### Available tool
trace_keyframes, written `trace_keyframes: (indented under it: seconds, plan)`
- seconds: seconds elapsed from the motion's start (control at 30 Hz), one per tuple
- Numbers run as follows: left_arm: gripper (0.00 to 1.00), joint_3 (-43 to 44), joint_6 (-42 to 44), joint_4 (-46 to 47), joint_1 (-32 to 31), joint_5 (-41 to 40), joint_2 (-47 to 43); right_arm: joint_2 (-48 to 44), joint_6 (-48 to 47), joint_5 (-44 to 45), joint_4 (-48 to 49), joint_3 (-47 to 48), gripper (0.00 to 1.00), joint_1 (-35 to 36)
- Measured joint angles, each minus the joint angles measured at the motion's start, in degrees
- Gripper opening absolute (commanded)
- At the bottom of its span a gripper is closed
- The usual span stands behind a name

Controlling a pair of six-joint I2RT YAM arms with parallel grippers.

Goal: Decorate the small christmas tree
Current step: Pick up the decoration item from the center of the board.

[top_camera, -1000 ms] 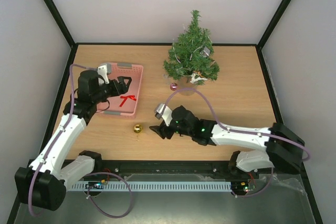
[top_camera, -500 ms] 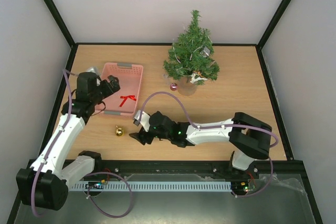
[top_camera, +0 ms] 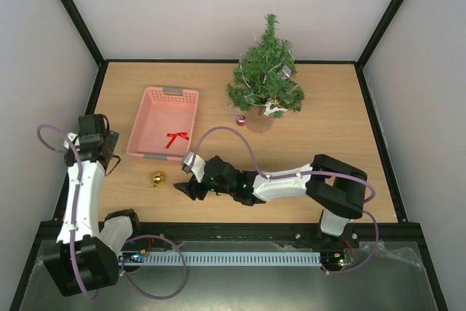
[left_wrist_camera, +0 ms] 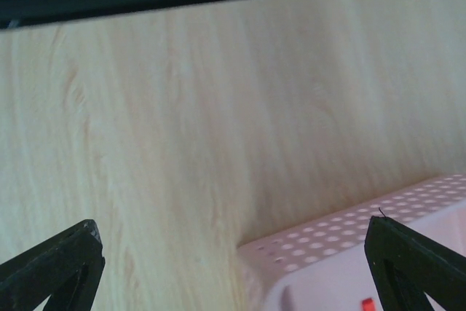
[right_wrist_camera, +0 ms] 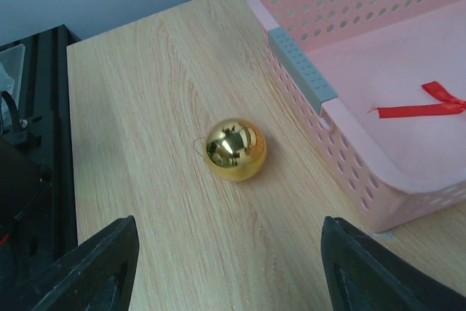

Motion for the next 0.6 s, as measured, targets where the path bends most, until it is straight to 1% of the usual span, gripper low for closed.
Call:
trace_keyframes:
  seconds: [0.17, 0.3, 0.6]
  plan:
    - [0.95, -5.62, -4.17, -2.45, 3.21, 3.91, -0.15, 3.48, 0.37, -0.63, 1.16, 1.31, 0.63, 0.15]
    - [0.94, -9.4, -6.25, -3.85, 4.44, 6.93, -0.15, 7.26, 0.42, -0.59, 1.81, 4.39, 0.61, 0.92]
    - [0.95, -12.26, -8.37, -5.42, 5.4, 10.58, -1.55, 16.17, 1.09, 0.22, 2.93, 12.11, 0.62, 1.62]
